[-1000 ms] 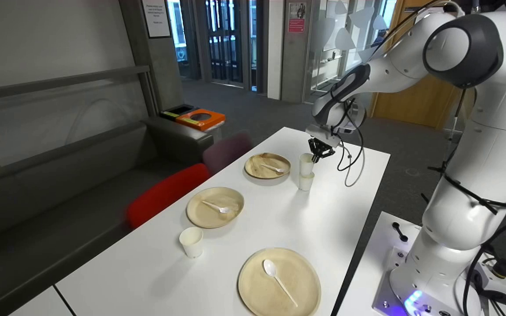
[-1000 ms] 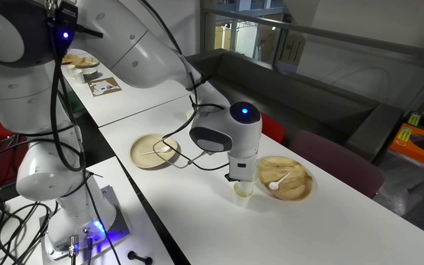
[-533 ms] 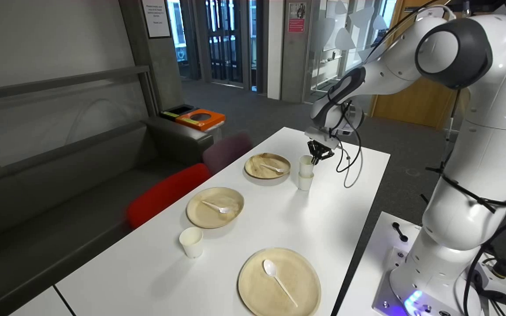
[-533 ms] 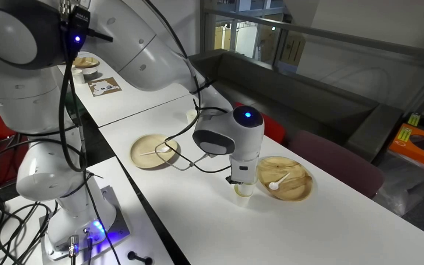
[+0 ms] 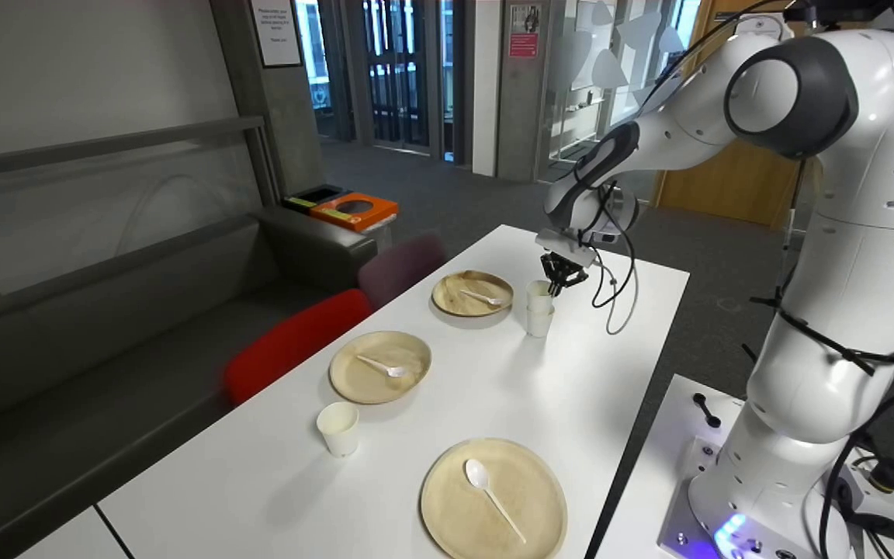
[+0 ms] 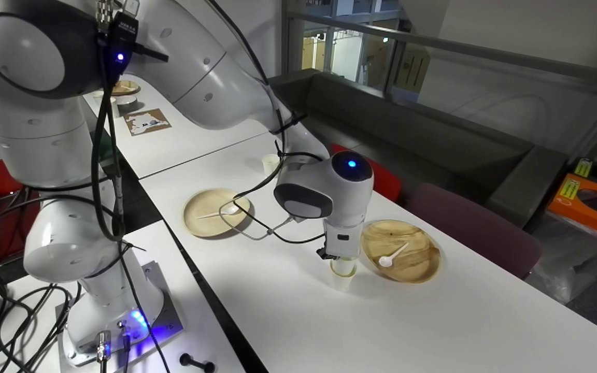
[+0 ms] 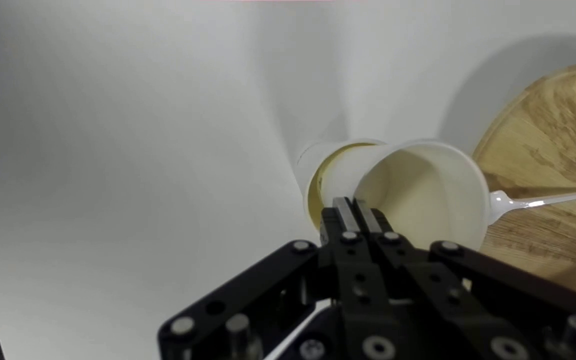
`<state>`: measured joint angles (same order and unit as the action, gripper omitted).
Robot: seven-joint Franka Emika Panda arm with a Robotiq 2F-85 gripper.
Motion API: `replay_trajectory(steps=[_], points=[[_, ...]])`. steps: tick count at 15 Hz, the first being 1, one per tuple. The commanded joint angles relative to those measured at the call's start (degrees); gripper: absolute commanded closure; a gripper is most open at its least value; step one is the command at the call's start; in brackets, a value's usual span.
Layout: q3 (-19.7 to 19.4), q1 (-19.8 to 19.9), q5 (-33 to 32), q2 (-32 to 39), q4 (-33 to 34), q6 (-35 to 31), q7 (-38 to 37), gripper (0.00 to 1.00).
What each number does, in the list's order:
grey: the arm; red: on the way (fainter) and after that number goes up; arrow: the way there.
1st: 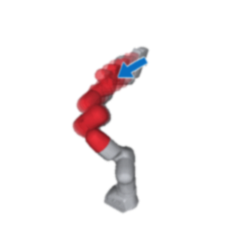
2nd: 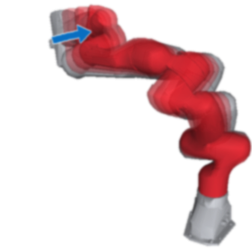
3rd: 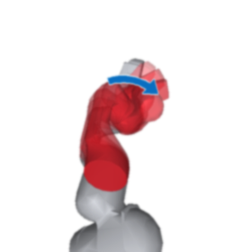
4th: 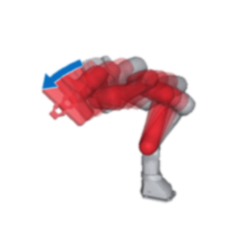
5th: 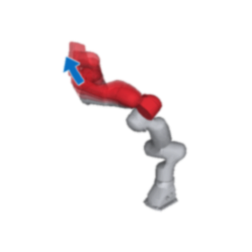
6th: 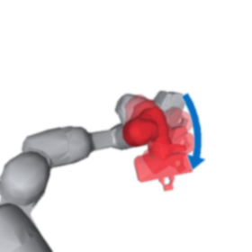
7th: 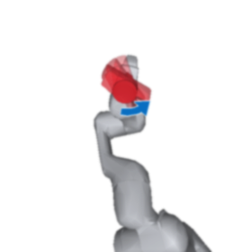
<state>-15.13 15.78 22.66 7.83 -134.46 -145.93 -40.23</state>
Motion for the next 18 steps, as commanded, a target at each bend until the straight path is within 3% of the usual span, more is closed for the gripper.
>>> replay_trajectory(steps=[1, 11, 13, 18], points=[[-0.4, -0.3, 0.3, 1.1, 2.1, 3.0, -0.4, 0.71], [0.1, -0.2, 0.6, 0.6, 1.8, 5.4, 2.6, 0.01], [1.3, -1.0, -0.4, -1.9, 0.0, 7.8, 8.3, 0.00], [5.0, -7.1, -7.8, -6.1, -2.3, 11.9, 8.1, 0.00]])
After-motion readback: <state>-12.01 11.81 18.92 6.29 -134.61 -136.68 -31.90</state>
